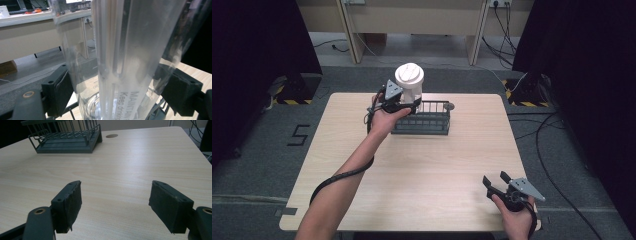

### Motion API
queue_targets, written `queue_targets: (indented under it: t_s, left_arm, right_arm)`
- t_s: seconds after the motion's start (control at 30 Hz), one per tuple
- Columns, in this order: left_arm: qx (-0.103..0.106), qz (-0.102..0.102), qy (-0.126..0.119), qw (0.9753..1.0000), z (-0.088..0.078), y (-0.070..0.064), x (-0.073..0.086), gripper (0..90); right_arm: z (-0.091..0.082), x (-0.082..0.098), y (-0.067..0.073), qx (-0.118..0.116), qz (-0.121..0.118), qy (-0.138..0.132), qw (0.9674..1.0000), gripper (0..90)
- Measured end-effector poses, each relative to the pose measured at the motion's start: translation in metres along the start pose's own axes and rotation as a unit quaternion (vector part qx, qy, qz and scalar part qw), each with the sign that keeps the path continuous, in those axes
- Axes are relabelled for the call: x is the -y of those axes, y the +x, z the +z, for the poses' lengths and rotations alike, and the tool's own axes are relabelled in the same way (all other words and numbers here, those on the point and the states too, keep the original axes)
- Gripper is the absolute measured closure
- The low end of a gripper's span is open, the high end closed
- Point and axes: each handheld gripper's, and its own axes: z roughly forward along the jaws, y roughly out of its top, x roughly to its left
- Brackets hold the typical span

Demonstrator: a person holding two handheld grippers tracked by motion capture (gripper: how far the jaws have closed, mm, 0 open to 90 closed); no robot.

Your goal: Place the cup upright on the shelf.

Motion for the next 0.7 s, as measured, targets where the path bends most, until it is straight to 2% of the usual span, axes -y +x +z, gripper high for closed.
queue_targets:
  t_s: [0.3,0.7]
  left_arm:
    - [-0.005,-0.005,0.005,1.0000,0.015,-0.001,-0.002,17.9]
    - [-0.009,-0.009,0.017,0.9998,0.031,-0.005,0.006,17.9]
  right_arm:
    - [0.000,0.000,-0.001,-0.001,-0.002,-0.001,1.0000,26.5]
    - [0.000,0.000,-0.001,-0.003,-0.001,0.000,1.0000,26.7]
